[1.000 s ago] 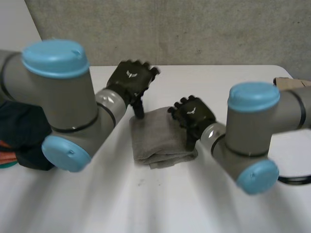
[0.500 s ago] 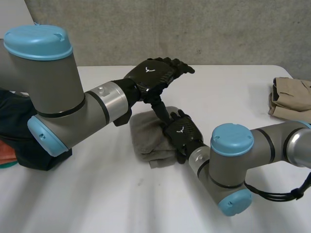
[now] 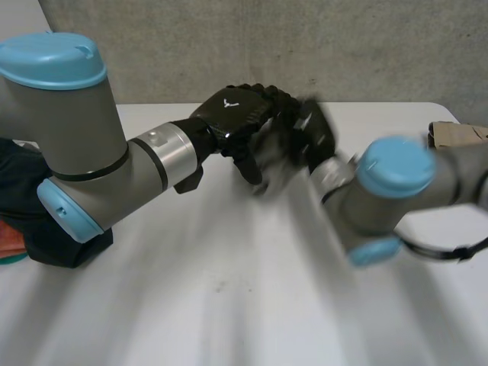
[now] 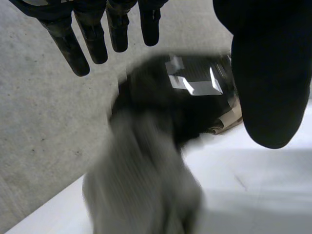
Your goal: Fold the laundry.
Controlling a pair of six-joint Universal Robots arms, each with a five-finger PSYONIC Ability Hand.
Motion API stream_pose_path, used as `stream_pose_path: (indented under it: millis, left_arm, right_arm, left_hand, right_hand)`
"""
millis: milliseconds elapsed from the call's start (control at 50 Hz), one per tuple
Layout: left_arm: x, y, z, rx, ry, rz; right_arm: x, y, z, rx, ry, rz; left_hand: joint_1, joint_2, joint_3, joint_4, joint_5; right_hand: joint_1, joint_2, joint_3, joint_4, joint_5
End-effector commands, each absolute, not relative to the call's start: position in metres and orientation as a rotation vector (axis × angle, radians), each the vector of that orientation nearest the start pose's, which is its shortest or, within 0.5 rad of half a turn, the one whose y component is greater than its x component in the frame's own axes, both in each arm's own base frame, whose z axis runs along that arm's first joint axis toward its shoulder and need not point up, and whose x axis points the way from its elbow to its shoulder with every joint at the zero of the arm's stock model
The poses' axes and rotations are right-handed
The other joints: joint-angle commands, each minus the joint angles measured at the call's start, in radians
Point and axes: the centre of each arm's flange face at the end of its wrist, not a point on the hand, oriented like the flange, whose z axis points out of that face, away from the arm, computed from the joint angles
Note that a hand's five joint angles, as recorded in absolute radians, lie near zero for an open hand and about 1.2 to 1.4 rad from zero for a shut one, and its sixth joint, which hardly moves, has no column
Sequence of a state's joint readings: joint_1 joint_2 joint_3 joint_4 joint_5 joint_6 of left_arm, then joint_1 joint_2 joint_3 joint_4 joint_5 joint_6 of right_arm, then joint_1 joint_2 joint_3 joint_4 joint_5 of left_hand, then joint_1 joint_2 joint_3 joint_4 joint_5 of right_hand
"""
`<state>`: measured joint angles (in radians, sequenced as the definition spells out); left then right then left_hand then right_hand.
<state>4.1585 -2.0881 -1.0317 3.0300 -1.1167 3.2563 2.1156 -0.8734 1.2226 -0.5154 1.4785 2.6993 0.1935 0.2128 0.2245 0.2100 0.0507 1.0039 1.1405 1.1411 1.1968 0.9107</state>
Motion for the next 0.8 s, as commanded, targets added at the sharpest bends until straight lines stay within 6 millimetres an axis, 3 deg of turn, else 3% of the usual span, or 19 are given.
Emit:
stream_pose_path:
  millis: [20, 60, 100, 180, 200, 260, 280, 340, 360, 420, 440, 520, 620, 700, 720, 740, 760, 800]
  left_arm:
    - [-0.355, -0.258, 0.295, -0.990, -1.629, 1.662]
    - [-0.354, -0.257, 0.298, -0.989, -1.623, 1.666]
    - [-0.354, -0.255, 0.298, -0.989, -1.624, 1.664]
    - [-0.357, -0.251, 0.296, -0.999, -1.622, 1.650]
    - [-0.357, -0.251, 0.296, -0.999, -1.622, 1.650]
    - [-0.358, -0.249, 0.295, -1.003, -1.620, 1.643]
    - [-0.359, -0.248, 0.294, -1.005, -1.622, 1.639]
    - [-0.359, -0.247, 0.289, -1.010, -1.632, 1.627]
    - [-0.359, -0.247, 0.289, -1.012, -1.631, 1.623]
    - [-0.359, -0.247, 0.286, -1.012, -1.639, 1.617]
    - [-0.359, -0.247, 0.285, -1.013, -1.641, 1.613]
    - [-0.360, -0.246, 0.281, -1.016, -1.652, 1.602]
    - [-0.360, -0.247, 0.277, -1.019, -1.660, 1.592]
    - [-0.362, -0.244, 0.277, -1.022, -1.657, 1.585]
    - [-0.362, -0.244, 0.277, -1.023, -1.656, 1.584]
    - [-0.362, -0.244, 0.277, -1.023, -1.656, 1.584]
    - [-0.362, -0.244, 0.277, -1.021, -1.656, 1.583]
    - [-0.362, -0.243, 0.277, -1.020, -1.657, 1.583]
  right_arm:
    - [0.287, -0.403, 0.281, -0.678, 1.542, -2.608]
    - [0.268, -0.418, 0.291, -0.634, 1.542, -2.667]
    - [0.222, -0.449, 0.302, -0.549, 1.544, -2.778]
    - [0.171, -0.481, 0.291, -0.476, 1.555, -2.862]
    - [0.149, -0.494, 0.280, -0.467, 1.571, -2.885]
    - [0.121, -0.510, 0.260, -0.491, 1.588, -2.886]
    - [0.110, -0.517, 0.242, -0.533, 1.607, -2.859]
    - [0.088, -0.528, 0.212, -0.586, 1.653, -2.809]
    - [0.070, -0.534, 0.193, -0.619, 1.686, -2.775]
    - [0.047, -0.539, 0.161, -0.652, 1.757, -2.697]
    - [0.035, -0.539, 0.141, -0.681, 1.799, -2.637]
    - [0.014, -0.534, 0.112, -0.710, 1.862, -2.545]
    - [-0.007, -0.527, 0.111, -0.715, 1.898, -2.516]
    - [-0.019, -0.520, 0.135, -0.706, 1.900, -2.558]
    - [-0.019, -0.518, 0.139, -0.703, 1.902, -2.559]
    - [-0.019, -0.515, 0.148, -0.696, 1.906, -2.566]
    - [-0.019, -0.512, 0.151, -0.689, 1.915, -2.559]
    - [-0.018, -0.506, 0.160, -0.675, 1.940, -2.537]
  left_hand:
    - [0.008, -0.011, -0.023, -0.008, -0.024]
    - [0.008, -0.011, -0.023, -0.008, -0.024]
    - [0.008, -0.011, -0.023, -0.008, -0.024]
    - [0.008, -0.011, -0.023, -0.008, -0.024]
    - [0.008, -0.011, -0.023, -0.008, -0.024]
    - [0.008, -0.011, -0.023, -0.008, -0.024]
    - [0.008, -0.011, -0.023, -0.008, -0.024]
    - [0.008, -0.011, -0.023, -0.008, -0.024]
    - [0.008, -0.011, -0.023, -0.008, -0.024]
    - [0.008, -0.011, -0.023, -0.008, -0.024]
    - [0.008, -0.011, -0.023, -0.008, -0.024]
    - [0.008, -0.011, -0.023, -0.008, -0.024]
    - [0.008, -0.011, -0.023, -0.008, -0.023]
    - [0.008, -0.011, -0.023, -0.008, -0.024]
    - [0.008, -0.011, -0.023, -0.008, -0.024]
    - [0.008, -0.011, -0.023, -0.008, -0.024]
    - [0.008, -0.011, -0.023, -0.008, -0.024]
    - [0.008, -0.011, -0.023, -0.008, -0.024]
  right_hand:
    - [0.392, 0.256, 0.255, 0.199, 0.311]
    - [0.392, 0.256, 0.255, 0.199, 0.311]
    - [0.392, 0.256, 0.255, 0.199, 0.311]
    - [0.392, 0.256, 0.255, 0.199, 0.311]
    - [0.392, 0.256, 0.255, 0.199, 0.311]
    - [0.392, 0.256, 0.255, 0.199, 0.311]
    - [0.392, 0.256, 0.255, 0.199, 0.311]
    - [0.392, 0.256, 0.255, 0.199, 0.311]
    - [0.392, 0.256, 0.255, 0.199, 0.311]
    - [0.392, 0.256, 0.255, 0.199, 0.311]
    - [0.392, 0.256, 0.255, 0.199, 0.311]
    - [0.392, 0.256, 0.255, 0.199, 0.311]
    - [0.392, 0.256, 0.255, 0.199, 0.311]
    - [0.086, -0.051, -0.051, -0.107, 0.004]
    - [-0.031, -0.168, -0.168, -0.224, -0.112]
    - [-0.439, -0.576, -0.576, -0.632, -0.521]
    - [-0.632, -0.769, -0.769, -0.825, -0.714]
    - [-0.716, -0.853, -0.854, -0.909, -0.798]
